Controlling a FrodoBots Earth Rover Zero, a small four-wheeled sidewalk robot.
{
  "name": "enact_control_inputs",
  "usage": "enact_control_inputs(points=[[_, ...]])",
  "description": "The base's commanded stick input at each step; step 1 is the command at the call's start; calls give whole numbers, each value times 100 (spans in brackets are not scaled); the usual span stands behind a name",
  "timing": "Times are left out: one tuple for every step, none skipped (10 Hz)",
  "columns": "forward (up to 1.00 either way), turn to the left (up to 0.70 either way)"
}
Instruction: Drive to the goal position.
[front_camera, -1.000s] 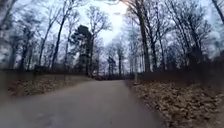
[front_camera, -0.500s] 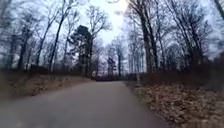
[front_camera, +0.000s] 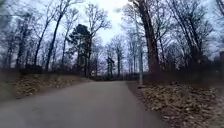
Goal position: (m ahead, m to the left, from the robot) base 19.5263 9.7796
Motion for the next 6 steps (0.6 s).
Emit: enact_control_inputs(points=[[100, 0], [100, 0], [100, 0], [100, 0], [100, 0], [100, 0]])
